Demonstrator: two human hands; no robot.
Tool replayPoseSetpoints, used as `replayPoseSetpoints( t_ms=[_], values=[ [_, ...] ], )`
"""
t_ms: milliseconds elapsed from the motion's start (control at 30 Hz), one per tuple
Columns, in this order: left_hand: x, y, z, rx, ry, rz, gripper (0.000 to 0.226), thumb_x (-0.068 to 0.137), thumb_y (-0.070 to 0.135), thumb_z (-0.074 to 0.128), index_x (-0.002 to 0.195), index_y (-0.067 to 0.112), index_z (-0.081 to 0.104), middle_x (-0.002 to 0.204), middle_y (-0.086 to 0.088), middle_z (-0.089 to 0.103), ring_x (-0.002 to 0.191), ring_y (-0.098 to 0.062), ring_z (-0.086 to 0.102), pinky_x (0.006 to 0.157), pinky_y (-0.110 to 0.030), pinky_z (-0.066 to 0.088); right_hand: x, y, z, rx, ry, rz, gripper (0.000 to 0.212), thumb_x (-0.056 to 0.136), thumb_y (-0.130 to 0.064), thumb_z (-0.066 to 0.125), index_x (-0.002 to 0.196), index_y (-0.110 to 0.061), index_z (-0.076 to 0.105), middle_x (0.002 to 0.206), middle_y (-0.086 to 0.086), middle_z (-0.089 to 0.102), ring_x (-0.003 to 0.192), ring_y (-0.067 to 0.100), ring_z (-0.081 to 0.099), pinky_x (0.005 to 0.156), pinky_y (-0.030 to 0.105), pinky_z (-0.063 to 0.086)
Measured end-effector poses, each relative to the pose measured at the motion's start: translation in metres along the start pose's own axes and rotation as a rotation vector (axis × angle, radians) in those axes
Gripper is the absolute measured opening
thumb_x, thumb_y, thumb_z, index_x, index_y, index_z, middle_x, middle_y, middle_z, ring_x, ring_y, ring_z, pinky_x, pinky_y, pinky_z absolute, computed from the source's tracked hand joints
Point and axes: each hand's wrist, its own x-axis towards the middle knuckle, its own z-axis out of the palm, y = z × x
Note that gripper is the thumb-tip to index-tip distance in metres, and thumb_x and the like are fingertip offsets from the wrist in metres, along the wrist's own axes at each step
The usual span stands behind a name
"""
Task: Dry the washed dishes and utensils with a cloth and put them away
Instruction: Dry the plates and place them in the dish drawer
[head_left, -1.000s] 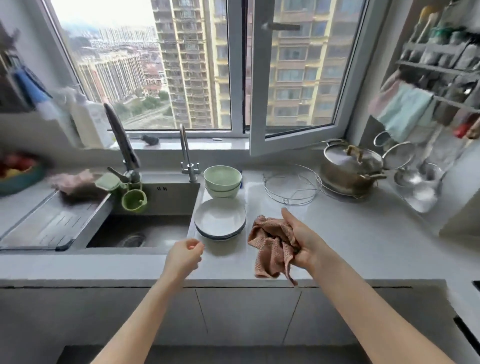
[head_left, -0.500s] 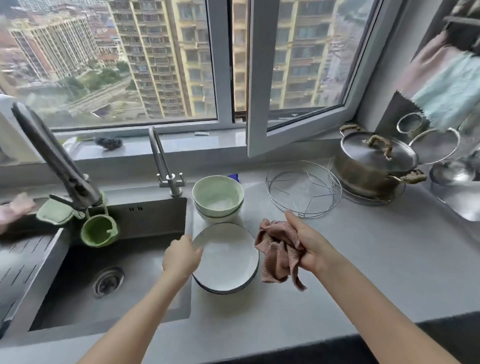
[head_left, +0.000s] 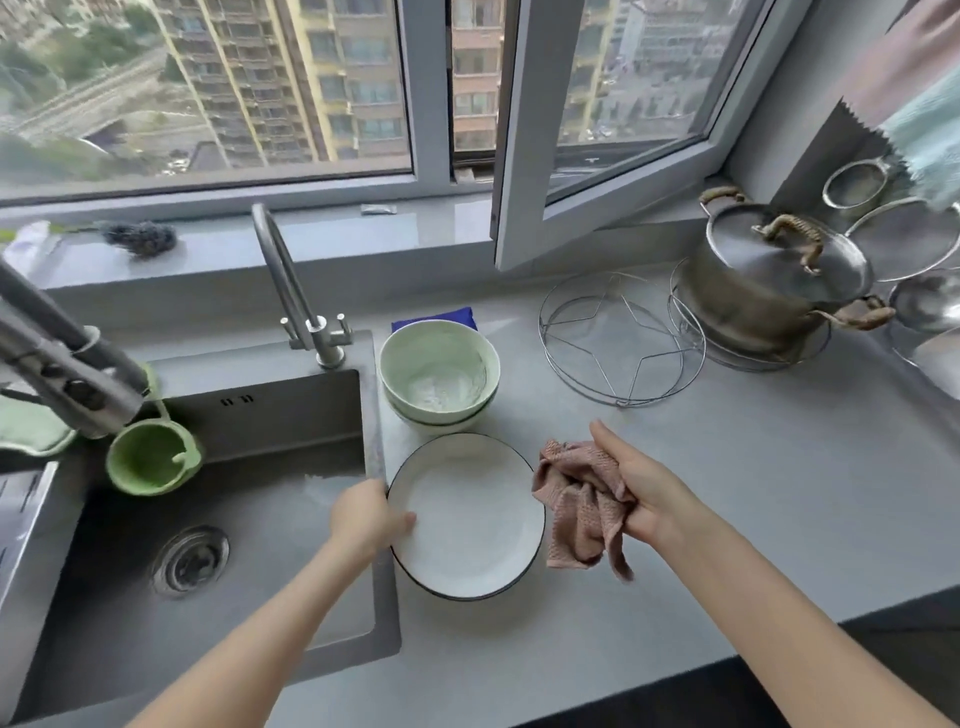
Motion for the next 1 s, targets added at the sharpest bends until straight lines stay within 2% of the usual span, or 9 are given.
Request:
replayPoseSetpoints(
  t_ms=[100,233,367,467,567,667,800,900,1000],
  values=[
    [-0.005,0.005,0.002,-0.056,0.029,-0.014,0.010,0.075,0.017,0.060,0.081,0.010,0.059,0.080,-0.006,0.066,0.045,-0.019,0.056,0.041,-0.023,0.046,0.003,-0.005,0.000,-0.018,0.014,0.007,0.046,0.081,-0.043,0.064,0.091,0.002,0.069,0.083,0.014,0.073,0.078,0.024,0.069,0.087,0.038,0.054],
    [-0.011,0.010,-0.005,-0.022,0.089,-0.019,0.007,0.078,0.012,0.055,0.072,0.009,0.053,0.066,-0.005,0.058,0.038,-0.022,0.052,0.038,-0.023,0.042,0.007,-0.009,-0.001,-0.027,-0.014,0.007,0.048,0.082,-0.042,0.064,0.097,0.004,0.068,0.091,0.016,0.072,0.091,0.026,0.067,0.092,0.040,0.052],
    [-0.021,0.012,-0.014,-0.031,0.138,0.004,0.006,0.071,0.008,0.054,0.072,0.008,0.060,0.065,-0.002,0.056,0.049,-0.018,0.049,0.042,-0.022,0.037,0.007,-0.009,-0.002,-0.023,-0.073,0.027,0.046,0.087,-0.042,0.060,0.090,0.004,0.069,0.088,0.014,0.074,0.083,0.023,0.070,0.083,0.035,0.057],
    [-0.032,0.017,-0.027,0.007,0.159,-0.001,0.017,0.068,0.002,0.049,0.057,0.013,0.042,0.057,-0.001,0.046,0.056,-0.024,0.044,0.046,-0.025,0.029,0.006,-0.009,-0.003,-0.028,-0.087,0.033,0.047,0.086,-0.042,0.060,0.093,0.003,0.069,0.089,0.014,0.074,0.081,0.023,0.071,0.085,0.037,0.056],
    [-0.039,0.021,-0.041,0.074,0.180,0.001,0.017,0.071,0.001,0.045,0.064,0.014,0.036,0.062,0.000,0.041,0.065,-0.024,0.039,0.049,-0.028,0.024,0.006,-0.008,-0.004,-0.020,-0.085,0.032,0.046,0.086,-0.042,0.061,0.096,0.002,0.068,0.088,0.015,0.073,0.080,0.024,0.071,0.079,0.036,0.058],
    [-0.042,0.023,-0.049,-0.078,0.090,-0.021,0.014,0.079,0.000,0.037,0.074,0.013,0.034,0.071,-0.002,0.043,0.067,-0.022,0.039,0.050,-0.028,0.031,0.003,-0.009,-0.003,-0.018,-0.089,0.032,0.045,0.086,-0.041,0.062,0.097,0.003,0.067,0.086,0.015,0.073,0.076,0.024,0.071,0.067,0.035,0.060],
    [-0.053,0.026,-0.056,-0.393,-0.031,-0.075,0.015,0.086,0.003,0.037,0.075,0.012,0.032,0.081,-0.005,0.042,0.063,-0.017,0.049,0.049,-0.024,0.049,0.001,-0.008,-0.003,-0.032,-0.091,-0.012,0.049,0.083,-0.042,0.063,0.101,0.004,0.067,0.090,0.016,0.073,0.081,0.025,0.070,0.075,0.035,0.059],
    [-0.061,0.029,-0.057,-0.425,0.003,-0.063,0.015,0.087,0.006,0.039,0.076,0.013,0.031,0.076,-0.005,0.039,0.061,-0.018,0.039,0.051,-0.024,0.044,-0.005,-0.006,-0.001,-0.058,-0.085,-0.081,0.047,0.089,-0.037,0.059,0.106,0.006,0.067,0.099,0.018,0.071,0.085,0.025,0.069,0.072,0.032,0.057],
    [-0.067,0.033,-0.057,-0.441,0.077,-0.046,0.012,0.087,0.008,0.040,0.080,0.013,0.032,0.072,-0.003,0.035,0.063,-0.017,0.030,0.051,-0.026,0.031,-0.014,-0.002,0.012,-0.063,-0.108,-0.180,0.030,0.094,-0.023,0.055,0.104,0.004,0.065,0.090,0.016,0.070,0.071,0.020,0.069,0.059,0.027,0.057]
  ],
)
